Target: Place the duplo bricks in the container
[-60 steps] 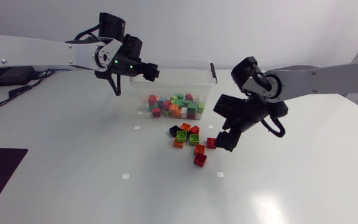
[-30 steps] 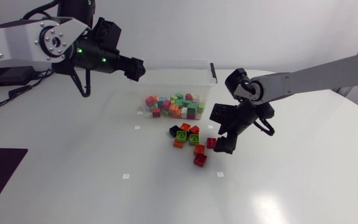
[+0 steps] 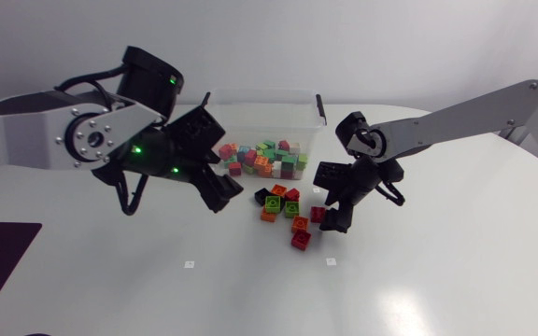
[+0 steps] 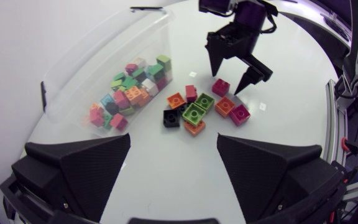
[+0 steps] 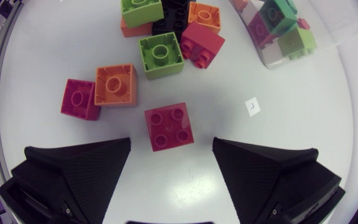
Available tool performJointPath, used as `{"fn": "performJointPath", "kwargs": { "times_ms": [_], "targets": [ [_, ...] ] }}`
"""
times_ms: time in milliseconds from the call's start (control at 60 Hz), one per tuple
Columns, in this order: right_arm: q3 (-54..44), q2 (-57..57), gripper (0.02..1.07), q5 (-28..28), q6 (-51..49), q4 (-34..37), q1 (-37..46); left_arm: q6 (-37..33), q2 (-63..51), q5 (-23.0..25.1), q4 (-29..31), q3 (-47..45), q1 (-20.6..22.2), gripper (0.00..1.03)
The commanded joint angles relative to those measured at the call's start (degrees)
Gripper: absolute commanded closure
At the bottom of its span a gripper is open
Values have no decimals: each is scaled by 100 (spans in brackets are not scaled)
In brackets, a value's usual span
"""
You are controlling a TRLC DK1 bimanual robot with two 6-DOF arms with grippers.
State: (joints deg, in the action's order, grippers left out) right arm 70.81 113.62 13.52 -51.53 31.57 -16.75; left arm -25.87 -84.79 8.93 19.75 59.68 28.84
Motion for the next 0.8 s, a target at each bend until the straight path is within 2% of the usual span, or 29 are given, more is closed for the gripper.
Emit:
{"fn": "performJointPath", "kwargs": {
  "times_ms": [0,100,150,283,417,600,650,783],
  "targets": [
    [100,143,15,46,-200,-28,5,-410,-485,48,196,52,192,7],
    [109,160,16,63,-253,-28,23,-692,-881,65,284,237,254,7],
    [118,169,16,98,-270,-20,23,-850,-1171,100,530,448,262,7],
    [91,125,30,151,-296,-11,-3,-1149,-1698,127,785,879,271,8],
    [118,116,32,186,-305,-2,-47,-1324,-1988,206,882,1169,298,12],
    [135,151,62,239,-340,42,-74,-1456,-2331,223,961,1476,403,12],
    [135,134,72,248,-340,86,-82,-1544,-2445,223,1014,1608,438,17],
    [12,-68,74,318,-340,174,-82,-1650,-2753,232,1101,1872,491,18]
  ]
}}
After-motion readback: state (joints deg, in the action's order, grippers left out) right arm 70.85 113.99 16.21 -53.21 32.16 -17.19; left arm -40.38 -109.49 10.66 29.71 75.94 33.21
